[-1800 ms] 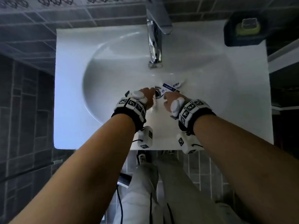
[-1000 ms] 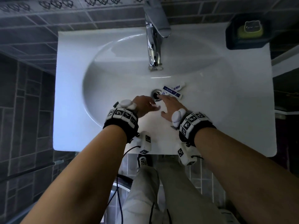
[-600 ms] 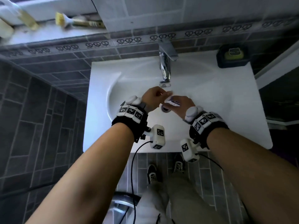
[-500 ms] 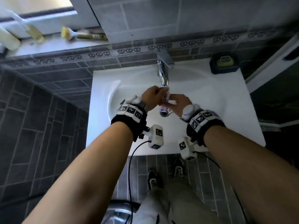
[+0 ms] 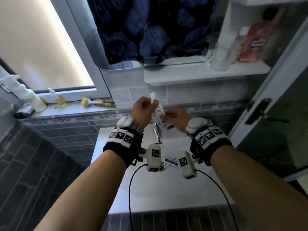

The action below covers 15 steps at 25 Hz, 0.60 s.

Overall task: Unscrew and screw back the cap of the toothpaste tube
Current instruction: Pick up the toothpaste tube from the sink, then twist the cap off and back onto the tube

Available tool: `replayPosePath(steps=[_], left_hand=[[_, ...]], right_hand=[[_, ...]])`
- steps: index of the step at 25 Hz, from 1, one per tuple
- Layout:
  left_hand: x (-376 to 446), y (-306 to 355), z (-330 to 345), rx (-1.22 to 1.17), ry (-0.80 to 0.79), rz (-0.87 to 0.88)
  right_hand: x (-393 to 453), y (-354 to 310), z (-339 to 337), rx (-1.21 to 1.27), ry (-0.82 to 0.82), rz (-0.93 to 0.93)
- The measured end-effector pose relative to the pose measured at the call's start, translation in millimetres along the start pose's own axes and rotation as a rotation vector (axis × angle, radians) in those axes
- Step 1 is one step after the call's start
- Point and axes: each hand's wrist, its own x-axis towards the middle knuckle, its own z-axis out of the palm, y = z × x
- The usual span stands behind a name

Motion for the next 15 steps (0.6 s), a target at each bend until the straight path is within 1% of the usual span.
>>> replayPosePath(steps=[1,4,6,9,11,15], left_hand=[[-0.7,3.3,-3.2,-0.049,0.013,-0.031],[-7.8,13.9,-4.7,-0.163,-0.005,-0.093],[-16.0,15.6,-6.8,-0.143,-0.065,-0.09],[-27.6,8.4,-12.2,-0.004,-0.198,-0.05],[-36.7,3.1,-15.0,0.054,-0.194,-0.017],[-43.0,5.2,-21.9,0.002,-0.156,-0.015]], right_hand=[[-1.3,0.1,2.6,0.088,0.003,0.012],[-1.3,1.7,5.1,0.174,0.042,0.025],[-5.1,4.8,8.1,0.198,0.057,0.02],[-13.7,11.3,15.2,0.234,0.116,-0.006],[-17.6,12.6,20.5,0.235,0.125,-0.023],[-18.1,8.8,25.9,0.297,0.105,-0.004]])
